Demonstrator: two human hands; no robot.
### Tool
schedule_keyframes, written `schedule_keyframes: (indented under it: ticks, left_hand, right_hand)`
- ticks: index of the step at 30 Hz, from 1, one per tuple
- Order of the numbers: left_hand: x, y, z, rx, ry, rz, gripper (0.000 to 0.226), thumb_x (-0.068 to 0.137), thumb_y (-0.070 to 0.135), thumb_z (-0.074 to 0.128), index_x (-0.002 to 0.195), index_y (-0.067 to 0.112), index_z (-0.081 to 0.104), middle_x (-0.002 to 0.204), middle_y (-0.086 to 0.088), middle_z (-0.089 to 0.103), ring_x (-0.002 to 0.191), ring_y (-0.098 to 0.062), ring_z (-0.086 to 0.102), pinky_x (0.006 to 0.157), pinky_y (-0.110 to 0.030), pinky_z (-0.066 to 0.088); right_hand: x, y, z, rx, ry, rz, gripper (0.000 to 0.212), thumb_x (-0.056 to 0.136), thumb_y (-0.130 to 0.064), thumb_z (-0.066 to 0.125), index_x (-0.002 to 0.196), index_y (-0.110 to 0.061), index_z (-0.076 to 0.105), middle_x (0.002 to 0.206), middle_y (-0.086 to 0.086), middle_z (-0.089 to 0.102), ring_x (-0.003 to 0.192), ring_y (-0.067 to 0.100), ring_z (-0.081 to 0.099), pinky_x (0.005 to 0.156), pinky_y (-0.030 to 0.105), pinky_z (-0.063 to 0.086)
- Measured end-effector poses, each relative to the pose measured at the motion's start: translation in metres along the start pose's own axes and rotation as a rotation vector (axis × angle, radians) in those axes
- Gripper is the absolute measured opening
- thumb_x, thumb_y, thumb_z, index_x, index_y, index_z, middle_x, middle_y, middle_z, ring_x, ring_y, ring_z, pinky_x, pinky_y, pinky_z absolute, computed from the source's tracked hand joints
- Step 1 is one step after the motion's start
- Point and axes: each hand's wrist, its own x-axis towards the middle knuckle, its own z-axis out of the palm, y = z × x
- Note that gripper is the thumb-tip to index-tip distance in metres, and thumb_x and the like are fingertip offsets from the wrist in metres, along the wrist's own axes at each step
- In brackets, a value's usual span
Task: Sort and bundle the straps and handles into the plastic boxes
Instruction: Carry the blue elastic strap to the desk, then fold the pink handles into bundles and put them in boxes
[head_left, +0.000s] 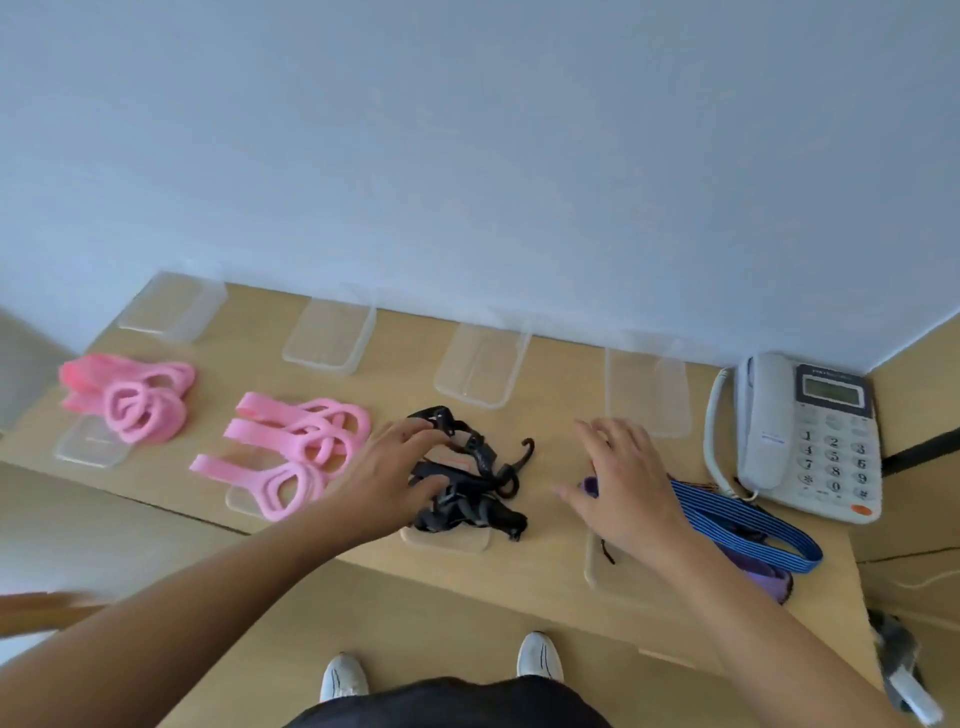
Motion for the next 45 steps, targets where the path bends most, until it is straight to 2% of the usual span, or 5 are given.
schedule_keyframes:
  ticks: [4,17,30,38,45]
  left_hand:
    - [-0.041,-0.076,-0.043,0.016,0.059,-0.064,0.045,0.092,0.032,0.076,0.133,0.014,0.068,0.138,-0.008,0.063,0.132,-0.032,0.055,0.111,-0.044,0.041]
    - [-0.171,-0.317,-0.135,-0.071,0.196,-0.391,0.048,0.092,0.027,0.076,0.138,0.017,0.063,0.141,-0.004,0.059,0.133,-0.028,0.049,0.112,-0.036,0.037]
    - [-0.146,-0.425,-0.171,-0.095,0.257,-0.533,0.047,0.093,0.030,0.074,0.137,0.020,0.062,0.140,-0.003,0.060,0.132,-0.027,0.050,0.109,-0.033,0.037]
    - [-0.102,-0.459,-0.190,-0.093,0.165,-0.486,0.048,0.094,0.033,0.072,0.139,0.023,0.060,0.140,0.001,0.057,0.133,-0.023,0.048,0.109,-0.030,0.035]
    - [-0.055,-0.470,-0.217,-0.152,0.050,-0.353,0.049,0.095,0.022,0.073,0.141,0.017,0.060,0.145,-0.001,0.057,0.138,-0.023,0.048,0.110,-0.023,0.030]
  right_hand:
    - [0.019,-0.061,0.010,-0.029,0.010,-0.060,0.081,0.088,-0.063,0.061,0.152,-0.017,0.039,0.149,0.004,0.045,0.140,0.028,0.033,0.118,0.041,0.028]
    - [0.072,-0.318,0.098,0.114,-0.047,-0.157,0.058,0.083,-0.040,0.078,0.133,-0.020,0.057,0.133,-0.001,0.057,0.129,0.027,0.047,0.106,0.042,0.043]
    - [0.215,-0.480,0.178,0.127,-0.162,-0.275,0.038,0.088,-0.043,0.070,0.111,-0.012,0.068,0.105,0.010,0.064,0.102,0.035,0.054,0.091,0.040,0.044]
    - [0.278,-0.522,0.203,-0.007,-0.236,-0.158,0.035,0.093,-0.043,0.057,0.121,-0.022,0.062,0.123,0.007,0.056,0.108,0.025,0.045,0.089,0.030,0.040]
    - [0.300,-0.532,0.180,0.592,-0.251,0.002,0.011,0.086,-0.018,0.068,0.084,-0.029,0.066,0.082,-0.012,0.070,0.077,0.007,0.064,0.069,0.019,0.047]
